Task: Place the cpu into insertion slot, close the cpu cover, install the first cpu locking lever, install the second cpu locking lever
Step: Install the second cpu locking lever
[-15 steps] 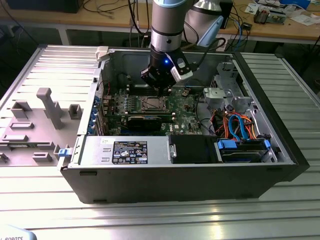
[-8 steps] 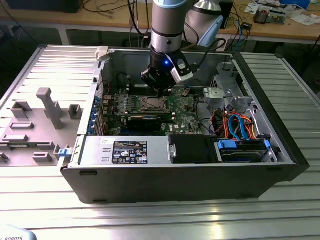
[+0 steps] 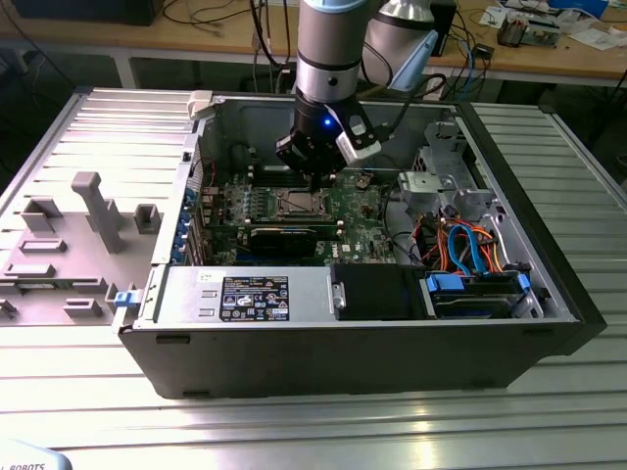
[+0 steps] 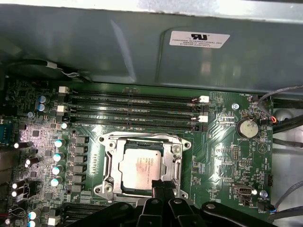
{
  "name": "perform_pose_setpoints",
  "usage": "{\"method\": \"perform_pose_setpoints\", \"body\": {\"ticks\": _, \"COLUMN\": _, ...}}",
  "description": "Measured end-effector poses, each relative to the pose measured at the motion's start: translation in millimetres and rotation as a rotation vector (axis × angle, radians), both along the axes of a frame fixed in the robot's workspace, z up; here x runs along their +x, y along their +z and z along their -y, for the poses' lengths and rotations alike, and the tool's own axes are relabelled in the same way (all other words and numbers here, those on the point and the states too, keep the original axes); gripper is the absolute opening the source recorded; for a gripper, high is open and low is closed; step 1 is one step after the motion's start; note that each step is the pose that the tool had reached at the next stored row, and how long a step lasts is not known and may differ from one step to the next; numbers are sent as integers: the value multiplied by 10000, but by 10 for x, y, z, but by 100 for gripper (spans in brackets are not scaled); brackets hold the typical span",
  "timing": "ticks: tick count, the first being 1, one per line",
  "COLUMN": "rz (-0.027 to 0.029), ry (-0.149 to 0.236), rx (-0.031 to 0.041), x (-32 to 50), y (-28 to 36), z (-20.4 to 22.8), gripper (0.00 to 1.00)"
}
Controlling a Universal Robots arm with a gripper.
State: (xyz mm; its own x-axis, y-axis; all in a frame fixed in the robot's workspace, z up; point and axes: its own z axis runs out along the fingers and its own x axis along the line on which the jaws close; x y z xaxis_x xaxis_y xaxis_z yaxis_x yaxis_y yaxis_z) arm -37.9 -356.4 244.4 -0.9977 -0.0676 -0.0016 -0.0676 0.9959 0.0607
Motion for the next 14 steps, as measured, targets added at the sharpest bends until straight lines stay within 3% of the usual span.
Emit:
{"method": "perform_pose_setpoints", "body": {"ticks": 9, "rz": 0, "ry": 0, "rx": 0, "x": 0, "y": 0, "z": 2, "gripper": 11}}
{"method": "perform_pose_setpoints", "body": {"ticks": 14, "rz": -1, "ry": 0, "rx": -1, "x": 0, "y": 0, "z": 53, "gripper": 11}}
